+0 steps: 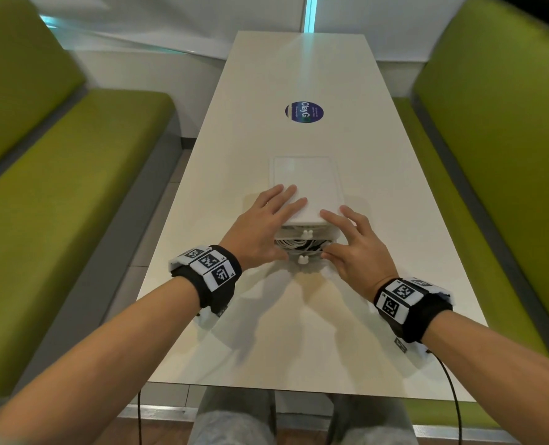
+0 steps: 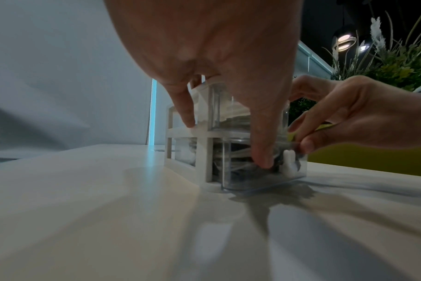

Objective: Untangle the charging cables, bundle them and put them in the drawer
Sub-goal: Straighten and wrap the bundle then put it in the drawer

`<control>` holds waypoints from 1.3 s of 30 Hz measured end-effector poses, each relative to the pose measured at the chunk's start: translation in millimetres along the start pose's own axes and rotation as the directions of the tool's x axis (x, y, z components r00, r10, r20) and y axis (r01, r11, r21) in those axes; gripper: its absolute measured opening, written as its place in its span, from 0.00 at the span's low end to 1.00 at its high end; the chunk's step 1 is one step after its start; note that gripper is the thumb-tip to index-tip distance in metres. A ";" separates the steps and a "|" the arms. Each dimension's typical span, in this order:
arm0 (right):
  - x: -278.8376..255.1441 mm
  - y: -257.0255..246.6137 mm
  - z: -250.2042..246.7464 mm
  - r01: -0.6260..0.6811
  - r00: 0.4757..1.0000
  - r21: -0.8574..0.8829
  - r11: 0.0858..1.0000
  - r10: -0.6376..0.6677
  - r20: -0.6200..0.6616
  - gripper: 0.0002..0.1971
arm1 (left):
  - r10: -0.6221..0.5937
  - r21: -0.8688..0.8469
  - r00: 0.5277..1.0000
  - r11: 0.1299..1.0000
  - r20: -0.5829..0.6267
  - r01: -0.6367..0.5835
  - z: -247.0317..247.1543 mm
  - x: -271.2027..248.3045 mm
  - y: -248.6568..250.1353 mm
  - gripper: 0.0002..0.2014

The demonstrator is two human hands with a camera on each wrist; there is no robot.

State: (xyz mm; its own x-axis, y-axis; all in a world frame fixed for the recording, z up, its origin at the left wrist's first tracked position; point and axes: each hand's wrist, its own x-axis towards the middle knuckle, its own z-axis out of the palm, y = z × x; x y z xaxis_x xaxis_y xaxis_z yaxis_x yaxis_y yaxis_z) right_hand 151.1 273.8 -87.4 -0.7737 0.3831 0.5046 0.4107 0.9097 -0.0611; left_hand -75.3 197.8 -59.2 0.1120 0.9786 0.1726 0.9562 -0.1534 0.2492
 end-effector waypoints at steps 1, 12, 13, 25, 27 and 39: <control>0.3 -0.6 0.4 -0.005 1.000 0.015 1.000 0.005 -0.017 0.05 | -0.004 0.000 1.000 1.000 0.000 0.004 0.1 -0.1 0.8 0.53; 9.3 -4.0 5.1 -0.116 0.992 0.018 0.993 0.116 -0.039 0.37 | -0.041 -0.015 0.998 0.999 -0.044 0.041 4.6 -0.2 3.5 0.49; 10.1 -3.5 5.0 -0.134 0.990 0.011 0.991 0.135 -0.034 0.39 | -0.048 -0.017 0.997 0.999 -0.066 0.047 6.3 -0.7 4.5 0.47; 19.2 0.1 10.3 -0.115 0.993 -0.106 0.988 0.114 -0.022 0.34 | -0.055 0.020 0.990 0.998 -0.131 0.058 10.9 0.1 7.1 0.42; 20.2 -1.8 8.4 -0.120 0.993 -0.116 0.986 0.120 -0.009 0.35 | -0.050 0.024 0.991 0.998 -0.123 0.053 8.9 0.0 7.3 0.42; 33.7 -15.1 -4.3 -0.180 0.975 -0.240 0.954 0.205 0.084 0.33 | -0.048 -0.004 0.998 0.999 -0.051 0.047 4.2 4.4 8.1 0.46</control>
State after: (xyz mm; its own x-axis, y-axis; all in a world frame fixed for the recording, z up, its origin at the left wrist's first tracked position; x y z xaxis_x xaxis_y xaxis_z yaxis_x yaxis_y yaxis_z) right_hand 120.9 272.3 -65.7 -0.7109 0.5733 0.4073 0.6466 0.7607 0.0578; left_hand -65.9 201.4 -60.4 0.0523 0.9765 0.2093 0.9594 -0.1073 0.2608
